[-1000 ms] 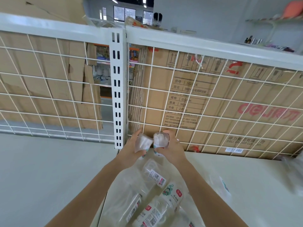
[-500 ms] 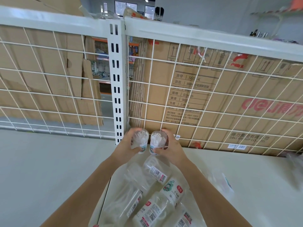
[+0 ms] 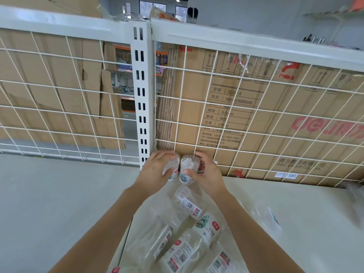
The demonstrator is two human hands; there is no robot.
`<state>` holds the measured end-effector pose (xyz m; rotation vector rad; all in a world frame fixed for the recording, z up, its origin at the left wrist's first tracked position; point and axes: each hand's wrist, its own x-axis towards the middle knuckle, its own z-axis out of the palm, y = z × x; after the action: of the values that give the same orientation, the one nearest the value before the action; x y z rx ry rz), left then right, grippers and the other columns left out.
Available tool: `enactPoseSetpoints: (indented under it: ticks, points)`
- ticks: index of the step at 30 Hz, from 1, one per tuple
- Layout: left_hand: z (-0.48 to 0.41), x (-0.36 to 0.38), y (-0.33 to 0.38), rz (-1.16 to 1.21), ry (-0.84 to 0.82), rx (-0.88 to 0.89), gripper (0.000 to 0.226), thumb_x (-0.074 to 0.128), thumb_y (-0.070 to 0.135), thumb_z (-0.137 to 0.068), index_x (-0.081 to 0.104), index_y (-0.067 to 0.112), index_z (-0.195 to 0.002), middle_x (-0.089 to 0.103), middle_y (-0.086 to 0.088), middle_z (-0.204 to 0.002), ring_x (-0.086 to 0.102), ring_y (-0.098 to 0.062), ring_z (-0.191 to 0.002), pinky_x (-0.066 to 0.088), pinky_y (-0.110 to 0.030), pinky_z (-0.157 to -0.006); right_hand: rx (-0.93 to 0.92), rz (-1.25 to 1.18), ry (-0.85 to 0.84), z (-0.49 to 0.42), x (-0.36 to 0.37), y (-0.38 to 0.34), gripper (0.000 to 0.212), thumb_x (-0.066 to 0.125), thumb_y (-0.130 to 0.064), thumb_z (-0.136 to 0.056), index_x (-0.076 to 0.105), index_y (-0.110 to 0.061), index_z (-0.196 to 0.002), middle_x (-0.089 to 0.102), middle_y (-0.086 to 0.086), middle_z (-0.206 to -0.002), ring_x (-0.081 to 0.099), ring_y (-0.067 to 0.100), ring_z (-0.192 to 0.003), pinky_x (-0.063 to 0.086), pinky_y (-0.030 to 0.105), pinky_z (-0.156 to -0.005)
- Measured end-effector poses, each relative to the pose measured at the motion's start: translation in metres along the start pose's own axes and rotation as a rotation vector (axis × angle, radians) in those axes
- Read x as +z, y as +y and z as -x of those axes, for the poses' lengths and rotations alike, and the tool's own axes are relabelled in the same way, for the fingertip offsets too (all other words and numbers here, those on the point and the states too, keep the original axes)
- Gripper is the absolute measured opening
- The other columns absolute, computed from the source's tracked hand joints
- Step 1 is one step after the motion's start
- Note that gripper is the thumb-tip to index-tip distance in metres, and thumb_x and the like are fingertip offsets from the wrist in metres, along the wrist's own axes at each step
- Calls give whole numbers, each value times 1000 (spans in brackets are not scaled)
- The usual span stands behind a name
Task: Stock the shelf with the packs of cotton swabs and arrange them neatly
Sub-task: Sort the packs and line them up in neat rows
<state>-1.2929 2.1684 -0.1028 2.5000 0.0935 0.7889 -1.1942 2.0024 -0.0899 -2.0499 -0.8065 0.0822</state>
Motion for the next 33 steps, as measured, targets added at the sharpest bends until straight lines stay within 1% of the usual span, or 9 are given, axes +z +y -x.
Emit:
enactPoseSetpoints:
  ticks: [2,4,10,14,16,20,25,28,33]
  points:
    - [-1,-1,3,15,20,-8,33,64,13,-83,64,10,-116,61,0,-123,49,-23,-116,41,-34,-95,-13,-4,2,2,1,-1,66,57,-58,-74,52,-17,-126,59,-1,-117,58,15,-104,49,39,-89]
    - [-3,-1,6,26,34,-9,28,68,6,-83,66,10,-111,63,-1,-118,53,-24,-112,39,-30,-92,-28,8,27,2,1,-3,65,53,-58,-75,55,-16,-124,59,0,-114,59,16,-99,50,39,-86]
    - [-3,-1,1,55,-4,-11,31,49,7,-83,66,7,-110,63,-1,-121,49,-18,-118,30,-26,-101,-44,1,94,-4,-1,-5,44,69,-31,-83,61,-10,-120,59,5,-110,61,20,-92,52,40,-82]
    - [-2,-1,1,79,-24,-13,36,44,6,-83,65,9,-113,61,2,-123,41,-8,-121,30,-29,-104,-45,-10,102,-4,-1,-3,38,67,-29,-86,62,-10,-118,60,5,-107,60,20,-91,51,39,-82]
    - [-1,-3,2,88,-34,-14,35,43,17,-88,65,11,-114,57,8,-124,38,-4,-120,30,-27,-103,-47,-13,97,-4,-1,-3,38,65,-30,-87,62,-11,-119,60,5,-106,60,20,-87,51,37,-80]
    - [-2,-5,1,47,-50,-4,45,34,32,-88,67,14,-112,60,-1,-125,50,-18,-115,37,-32,-97,-39,-6,55,-6,-1,-3,42,69,-23,-83,59,-11,-123,60,4,-111,59,16,-89,49,30,-83]
    - [0,-7,0,2,-42,17,39,38,26,-90,68,12,-111,64,-2,-121,55,-23,-115,41,-36,-99,-25,-30,53,-7,-1,-5,44,71,-25,-82,60,-11,-122,62,5,-113,58,14,-90,49,30,-85]
    - [-1,-7,1,-40,4,41,28,55,8,-86,68,10,-110,65,-2,-118,57,-25,-112,43,-37,-97,-23,-30,61,-8,2,-6,45,71,-26,-82,60,-11,-122,63,6,-114,59,15,-91,49,31,-85]
    - [1,-9,2,-117,63,59,31,65,-5,-79,70,9,-106,67,-1,-114,62,-23,-102,40,-25,-92,-20,-22,69,-9,7,-9,47,72,-29,-82,60,-10,-124,64,7,-114,60,19,-99,48,33,-89]
